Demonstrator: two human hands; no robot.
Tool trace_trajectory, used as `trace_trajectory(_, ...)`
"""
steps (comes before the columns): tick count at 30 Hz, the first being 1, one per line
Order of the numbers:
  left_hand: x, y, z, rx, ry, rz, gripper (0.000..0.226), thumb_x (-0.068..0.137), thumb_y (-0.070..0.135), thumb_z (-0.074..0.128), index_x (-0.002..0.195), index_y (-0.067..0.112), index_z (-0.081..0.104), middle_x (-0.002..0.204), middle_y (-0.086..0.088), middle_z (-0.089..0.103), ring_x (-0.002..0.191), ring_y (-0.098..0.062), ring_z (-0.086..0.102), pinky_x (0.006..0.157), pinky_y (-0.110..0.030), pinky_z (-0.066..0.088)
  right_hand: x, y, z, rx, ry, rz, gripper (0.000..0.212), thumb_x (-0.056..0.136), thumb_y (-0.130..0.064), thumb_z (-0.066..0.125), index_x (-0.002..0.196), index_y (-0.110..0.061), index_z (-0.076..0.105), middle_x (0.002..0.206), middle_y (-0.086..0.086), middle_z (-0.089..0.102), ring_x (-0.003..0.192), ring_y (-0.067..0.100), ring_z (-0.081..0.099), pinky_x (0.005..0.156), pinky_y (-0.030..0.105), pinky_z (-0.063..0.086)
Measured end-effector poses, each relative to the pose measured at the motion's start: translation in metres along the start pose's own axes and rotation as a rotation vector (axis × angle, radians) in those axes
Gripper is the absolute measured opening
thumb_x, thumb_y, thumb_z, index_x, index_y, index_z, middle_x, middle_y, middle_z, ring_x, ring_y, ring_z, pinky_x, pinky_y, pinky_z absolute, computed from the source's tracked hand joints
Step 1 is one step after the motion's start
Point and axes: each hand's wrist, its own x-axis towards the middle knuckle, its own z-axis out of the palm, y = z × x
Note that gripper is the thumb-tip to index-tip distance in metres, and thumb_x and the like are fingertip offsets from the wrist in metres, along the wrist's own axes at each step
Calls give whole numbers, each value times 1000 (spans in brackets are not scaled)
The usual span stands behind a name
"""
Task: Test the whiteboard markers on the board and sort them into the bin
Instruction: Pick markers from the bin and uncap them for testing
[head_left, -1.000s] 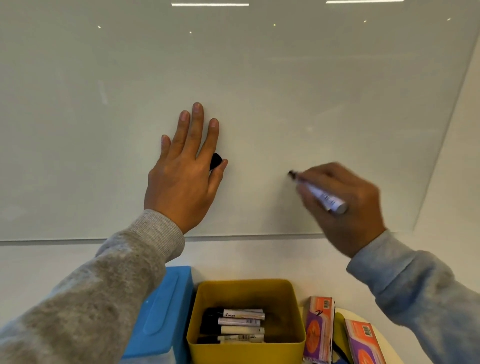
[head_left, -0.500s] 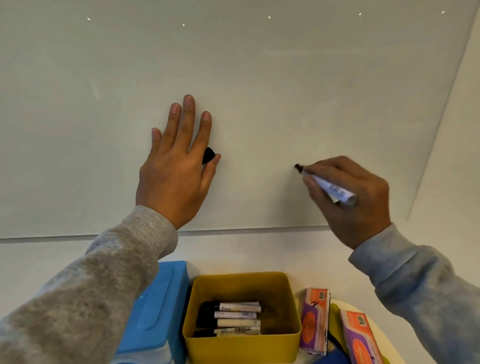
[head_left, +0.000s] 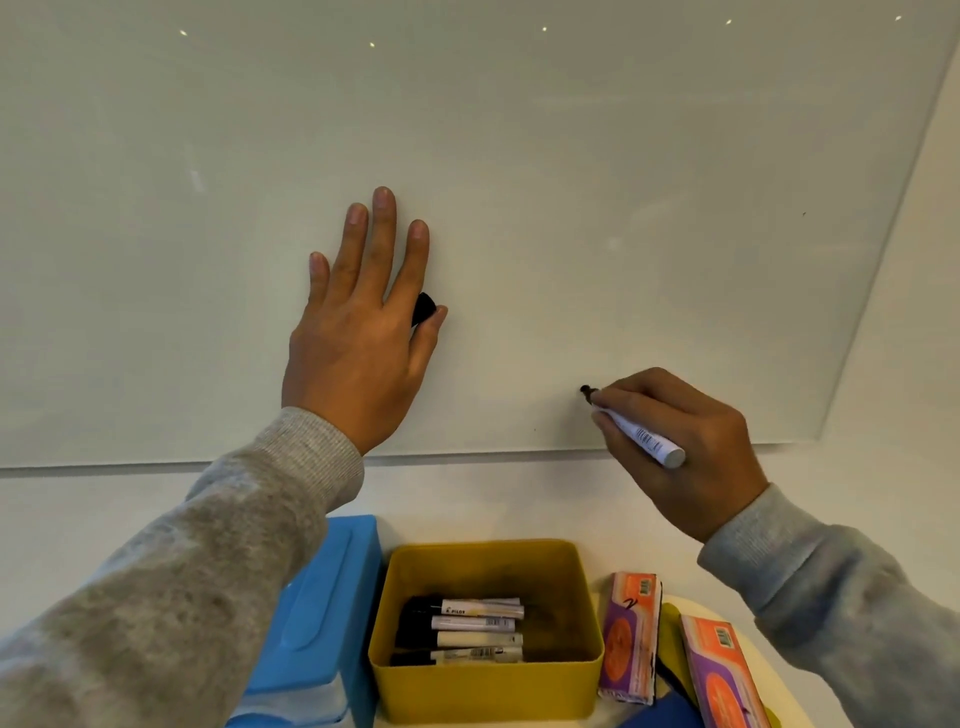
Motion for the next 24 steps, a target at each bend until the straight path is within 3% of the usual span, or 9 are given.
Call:
trace_trajectory(5, -1, 2, 0, -2, -3, -2, 65, 106, 42, 34, 160, 16, 9, 167, -10, -5, 154, -29, -3, 121, -57, 19, 17, 9, -14, 20, 175, 73, 15, 89, -7, 75, 103, 0, 75, 97, 10, 71, 82, 14, 65, 80, 13, 52)
trace_trajectory(9, -1, 1, -3, -2, -21, -4, 65, 105, 42, 34, 160, 16, 10, 167, -10, -5, 154, -29, -3, 121, -57, 18, -6, -2, 4, 19, -38, 77, 19, 88, -14, 74, 104, -5, 75, 97, 7, 69, 81, 15, 64, 80, 5, 47)
trace_trajectory(13, -3, -2, -9, -15, -51, 6, 64, 106, 43, 33, 160, 18, 9, 167, -7, -6, 154, -27, -3, 121, -55, 21, -9, -7, 0, 77, -70, 159, 12, 88, -15, 75, 100, -12, 76, 91, -1, 71, 76, 10, 64, 72, 14, 55)
trace_trajectory(15, -3, -5, -14, -18, -70, 20, 64, 105, 44, 33, 160, 19, 11, 167, -6, -6, 154, -25, -2, 120, -53, 23, -8, -13, -4, 114, -52, 270, 13, 87, -19, 76, 99, -17, 72, 86, -8, 68, 70, 3, 62, 69, 13, 54)
trace_trajectory(18, -6, -11, -23, -89, -98, 40, 63, 105, 46, 35, 159, 23, 14, 168, 1, -4, 154, -19, 2, 112, -46, 37, -13, -25, -8, 246, -80, 509, 37, 83, -22, 81, 109, -29, 55, 82, -16, 67, 71, 0, 67, 62, 6, 52)
trace_trajectory(21, -23, -14, -34, -187, -94, 36, 61, 104, 45, 38, 159, 29, 16, 166, 9, 12, 147, -14, 29, 96, -39, 51, -21, -34, -10, 394, -102, 676, 58, 80, -16, 83, 114, -30, 38, 80, 1, 70, 63, 11, 68, 58, 19, 58)
trace_trajectory(24, -58, -13, -38, -343, -185, 31, 57, 102, 48, 37, 156, 35, 24, 143, 12, 54, 119, -11, 60, 88, -39, 57, -31, -46, -13, 521, -86, 778, 61, 82, -10, 80, 115, -27, 32, 78, 16, 69, 54, 24, 66, 51, 27, 56)
